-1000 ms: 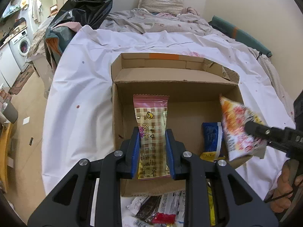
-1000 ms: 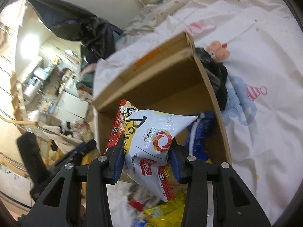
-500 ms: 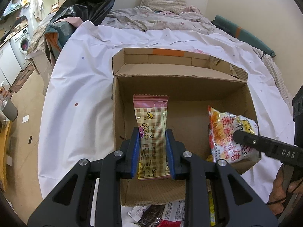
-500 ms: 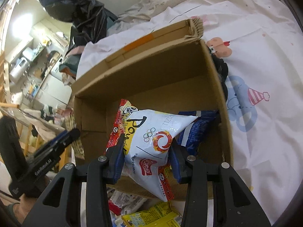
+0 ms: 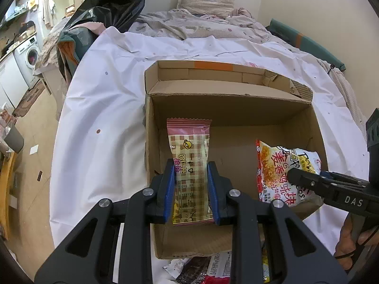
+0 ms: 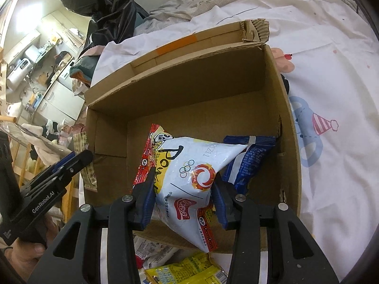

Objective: Organize snacks
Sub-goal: 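Carry both snacks over the box and lower them inside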

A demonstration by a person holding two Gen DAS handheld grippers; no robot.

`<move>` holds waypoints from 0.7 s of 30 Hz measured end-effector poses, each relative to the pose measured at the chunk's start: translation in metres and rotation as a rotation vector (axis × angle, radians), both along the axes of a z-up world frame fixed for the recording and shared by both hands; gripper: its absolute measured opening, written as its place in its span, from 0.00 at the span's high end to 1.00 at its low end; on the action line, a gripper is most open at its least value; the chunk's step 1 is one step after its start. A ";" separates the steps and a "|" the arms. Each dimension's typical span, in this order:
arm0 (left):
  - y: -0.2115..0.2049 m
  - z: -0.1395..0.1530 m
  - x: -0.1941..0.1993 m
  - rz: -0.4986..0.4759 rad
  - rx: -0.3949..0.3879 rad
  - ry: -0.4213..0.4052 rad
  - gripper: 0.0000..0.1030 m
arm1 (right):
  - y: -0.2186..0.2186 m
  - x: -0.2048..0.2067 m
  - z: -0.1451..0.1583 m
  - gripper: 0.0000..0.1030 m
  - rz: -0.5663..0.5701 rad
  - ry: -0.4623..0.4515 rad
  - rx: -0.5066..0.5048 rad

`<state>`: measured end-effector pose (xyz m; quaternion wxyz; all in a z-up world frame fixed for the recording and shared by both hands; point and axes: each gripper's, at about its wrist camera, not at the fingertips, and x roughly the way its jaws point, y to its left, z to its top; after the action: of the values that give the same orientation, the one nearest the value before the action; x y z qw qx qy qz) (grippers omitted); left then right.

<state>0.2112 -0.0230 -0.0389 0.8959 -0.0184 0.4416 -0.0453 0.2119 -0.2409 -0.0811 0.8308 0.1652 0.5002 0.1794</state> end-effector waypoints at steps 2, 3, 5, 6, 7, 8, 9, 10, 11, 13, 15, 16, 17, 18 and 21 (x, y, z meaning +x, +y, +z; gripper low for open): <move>0.000 0.000 0.000 -0.001 0.002 -0.001 0.78 | 0.000 0.000 0.001 0.55 0.003 -0.001 -0.001; -0.001 0.000 0.000 -0.005 0.002 -0.001 0.78 | 0.001 0.000 0.001 0.55 0.009 -0.004 -0.003; -0.002 0.001 0.000 -0.013 0.005 -0.002 0.77 | 0.002 -0.001 0.003 0.55 0.013 -0.016 -0.011; -0.003 0.001 0.000 -0.014 0.004 -0.002 0.75 | 0.003 -0.001 0.004 0.55 0.015 -0.020 -0.014; -0.002 0.001 0.000 -0.016 0.002 0.000 0.69 | 0.003 -0.001 0.005 0.55 0.013 -0.025 -0.019; -0.002 0.001 0.000 -0.014 0.001 0.005 0.60 | 0.003 -0.002 0.006 0.54 0.009 -0.033 -0.023; -0.002 0.001 0.000 -0.011 -0.001 0.008 0.55 | 0.004 -0.002 0.007 0.53 0.006 -0.039 -0.027; -0.001 0.002 -0.001 -0.007 -0.004 0.008 0.48 | 0.004 -0.002 0.007 0.53 0.004 -0.043 -0.028; -0.001 0.003 -0.001 -0.003 -0.005 0.005 0.42 | 0.004 -0.002 0.007 0.50 0.000 -0.050 -0.031; 0.000 0.005 -0.004 0.002 -0.002 -0.010 0.34 | 0.004 -0.003 0.009 0.36 -0.015 -0.068 -0.041; 0.000 0.007 -0.005 0.009 0.002 -0.026 0.27 | 0.001 -0.004 0.012 0.15 -0.043 -0.095 -0.062; 0.001 0.008 -0.006 0.012 0.002 -0.030 0.23 | 0.000 -0.005 0.013 0.14 -0.050 -0.103 -0.065; 0.001 0.009 -0.006 0.015 -0.002 -0.035 0.21 | -0.001 -0.005 0.015 0.13 -0.052 -0.109 -0.062; 0.003 0.010 -0.007 0.018 -0.019 -0.039 0.20 | -0.002 -0.004 0.015 0.13 -0.051 -0.107 -0.059; 0.007 0.010 -0.006 0.028 -0.043 -0.032 0.16 | -0.004 -0.002 0.014 0.13 -0.055 -0.097 -0.055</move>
<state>0.2050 -0.0161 -0.0290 0.9027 -0.0433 0.4261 -0.0423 0.2095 -0.2446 -0.0675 0.8629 0.1469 0.4594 0.1505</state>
